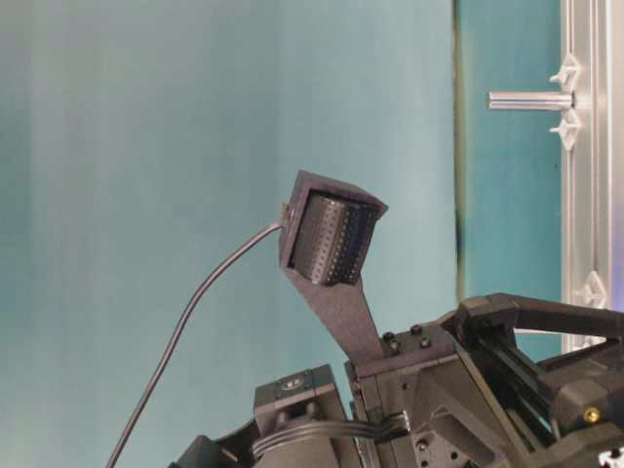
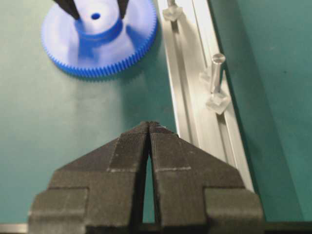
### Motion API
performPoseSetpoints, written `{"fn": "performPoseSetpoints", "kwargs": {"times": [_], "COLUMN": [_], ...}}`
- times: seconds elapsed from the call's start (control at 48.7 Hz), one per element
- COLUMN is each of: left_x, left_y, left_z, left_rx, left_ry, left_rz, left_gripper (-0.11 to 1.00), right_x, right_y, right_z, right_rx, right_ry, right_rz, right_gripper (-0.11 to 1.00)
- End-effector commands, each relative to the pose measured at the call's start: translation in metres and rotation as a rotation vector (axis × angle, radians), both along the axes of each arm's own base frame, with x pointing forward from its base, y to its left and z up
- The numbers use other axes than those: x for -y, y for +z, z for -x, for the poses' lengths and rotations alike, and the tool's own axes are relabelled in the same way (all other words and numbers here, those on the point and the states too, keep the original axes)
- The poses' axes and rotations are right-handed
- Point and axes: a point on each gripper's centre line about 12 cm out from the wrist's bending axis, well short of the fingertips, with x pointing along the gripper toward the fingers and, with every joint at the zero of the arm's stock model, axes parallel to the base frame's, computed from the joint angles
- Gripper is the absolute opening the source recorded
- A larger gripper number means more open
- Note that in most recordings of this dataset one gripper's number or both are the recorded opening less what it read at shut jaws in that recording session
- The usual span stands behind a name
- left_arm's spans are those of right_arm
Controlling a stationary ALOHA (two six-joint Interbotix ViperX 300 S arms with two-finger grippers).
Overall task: Insert the large gear onto the shaft.
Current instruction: 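Lift the blue gear with the left gripper and tilt it upright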
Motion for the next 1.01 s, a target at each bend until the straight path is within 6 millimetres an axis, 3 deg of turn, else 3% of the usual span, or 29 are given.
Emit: {"fn": "performPoseSetpoints", "kwargs": {"times": [0.0, 0.985], "left_x": [0.0016, 0.0107], "left_y": [0.0017, 0.0059], "left_z": [0.0002, -0.0014], "left_rx": [-0.007, -0.069], "left_ry": [-0.005, -0.012], "left_rz": [-0.003, -0.007], "left_gripper": [0.93, 0.94], "right_x": [-0.0002, -0.0013], "right_y": [0.0039, -0.0012], "right_z": [-0.0022, 0.005], "right_rx": [0.016, 0.022], "right_ry": [-0.004, -0.001], "right_rz": [-0.009, -0.012], "right_gripper": [0.1, 0.1]}}
